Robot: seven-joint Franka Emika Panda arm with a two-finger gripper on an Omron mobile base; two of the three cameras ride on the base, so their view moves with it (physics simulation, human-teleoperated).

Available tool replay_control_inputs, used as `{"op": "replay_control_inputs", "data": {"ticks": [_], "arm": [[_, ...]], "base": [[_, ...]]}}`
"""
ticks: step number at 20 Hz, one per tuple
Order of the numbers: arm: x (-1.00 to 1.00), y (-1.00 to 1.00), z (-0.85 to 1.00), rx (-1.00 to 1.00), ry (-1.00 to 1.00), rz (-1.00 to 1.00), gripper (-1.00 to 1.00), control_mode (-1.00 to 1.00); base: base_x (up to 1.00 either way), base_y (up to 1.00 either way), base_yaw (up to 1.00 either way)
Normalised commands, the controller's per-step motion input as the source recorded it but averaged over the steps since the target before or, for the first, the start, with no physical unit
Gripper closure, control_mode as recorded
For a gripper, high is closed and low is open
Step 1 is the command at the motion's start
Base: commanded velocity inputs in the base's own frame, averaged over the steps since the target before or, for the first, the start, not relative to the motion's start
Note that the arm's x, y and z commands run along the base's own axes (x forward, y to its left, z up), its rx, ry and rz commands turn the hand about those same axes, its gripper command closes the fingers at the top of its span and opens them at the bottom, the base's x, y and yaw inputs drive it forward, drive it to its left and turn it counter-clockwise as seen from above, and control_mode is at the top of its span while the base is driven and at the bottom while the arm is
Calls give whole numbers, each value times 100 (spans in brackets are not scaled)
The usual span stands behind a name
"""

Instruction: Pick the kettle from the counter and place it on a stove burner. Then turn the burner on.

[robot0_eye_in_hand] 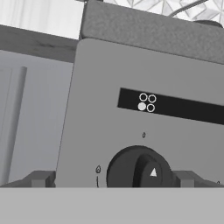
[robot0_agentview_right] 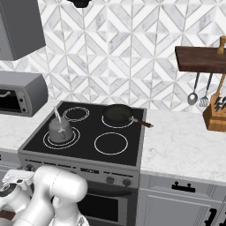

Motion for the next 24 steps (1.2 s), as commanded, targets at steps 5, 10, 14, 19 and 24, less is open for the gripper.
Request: {"op": "replay_control_inputs", "data": {"ticks": [5,10,14,19,24], "arm": [[0,61,5,-4,0,0,-100,-100],[0,66,12,-6,0,1,-100,-100],[0,68,16,-8,0,1,-100,-100],[0,75,13,-11,0,2,-100,-100],[0,88,11,-13,0,4,-100,-100]], "base": [[0,0,0],[0,0,0],[0,0,0],[0,0,0],[0,0,0]]}}
